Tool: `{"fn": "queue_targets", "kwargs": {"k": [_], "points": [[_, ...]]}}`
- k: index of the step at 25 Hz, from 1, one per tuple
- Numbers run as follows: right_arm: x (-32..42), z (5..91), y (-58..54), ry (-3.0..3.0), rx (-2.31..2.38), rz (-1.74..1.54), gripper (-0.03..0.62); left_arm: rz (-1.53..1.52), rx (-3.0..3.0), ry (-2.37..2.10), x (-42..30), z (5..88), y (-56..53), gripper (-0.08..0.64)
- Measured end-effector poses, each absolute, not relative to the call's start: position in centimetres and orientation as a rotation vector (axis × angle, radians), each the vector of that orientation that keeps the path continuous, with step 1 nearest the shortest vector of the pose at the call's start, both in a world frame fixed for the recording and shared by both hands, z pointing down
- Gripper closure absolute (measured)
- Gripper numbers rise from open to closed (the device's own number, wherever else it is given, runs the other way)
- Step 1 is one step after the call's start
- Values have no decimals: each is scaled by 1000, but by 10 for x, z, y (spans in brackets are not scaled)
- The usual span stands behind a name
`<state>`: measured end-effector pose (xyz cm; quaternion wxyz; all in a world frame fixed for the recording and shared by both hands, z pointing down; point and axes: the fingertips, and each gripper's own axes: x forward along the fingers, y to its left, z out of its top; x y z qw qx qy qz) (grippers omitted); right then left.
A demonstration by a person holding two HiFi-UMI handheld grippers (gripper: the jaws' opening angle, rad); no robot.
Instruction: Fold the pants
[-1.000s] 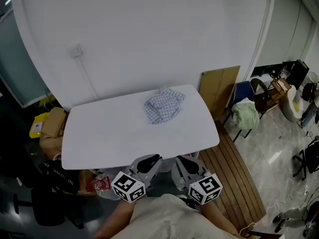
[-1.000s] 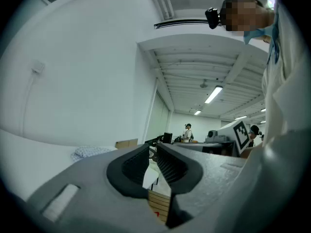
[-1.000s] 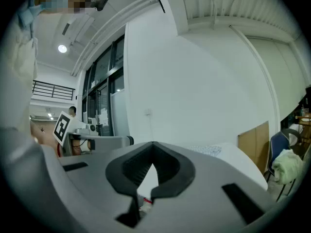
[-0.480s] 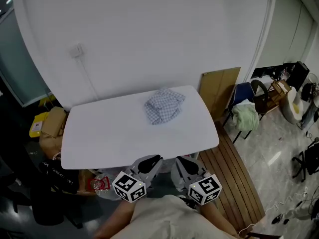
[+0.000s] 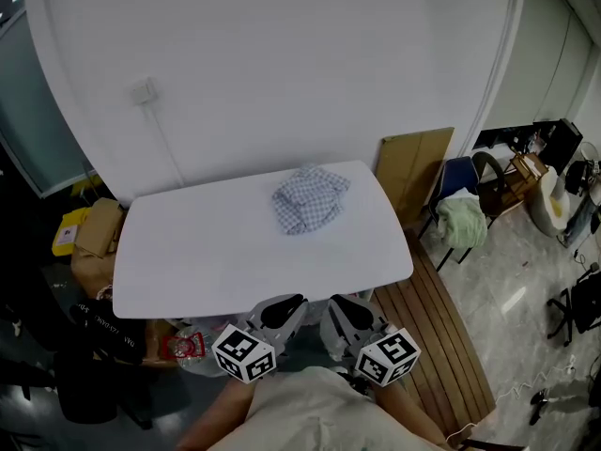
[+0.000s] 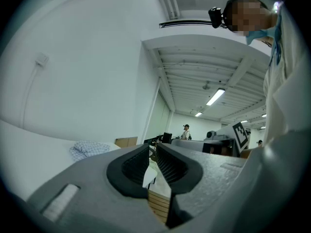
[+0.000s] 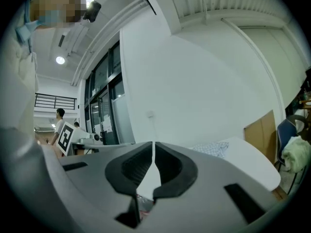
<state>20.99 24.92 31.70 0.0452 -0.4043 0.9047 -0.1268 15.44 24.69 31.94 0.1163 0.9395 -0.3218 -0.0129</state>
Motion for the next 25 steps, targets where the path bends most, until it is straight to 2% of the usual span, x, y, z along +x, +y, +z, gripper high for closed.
{"fn": "queue_targets", "kwargs": {"k": [14, 25], "points": [[180, 328, 232, 2826, -1246, -383, 574, -68, 2696, -948, 127, 332, 230, 508], [124, 335, 188, 2866, -1252, -433, 574, -87, 2656, -923, 75, 339, 184, 508]]}}
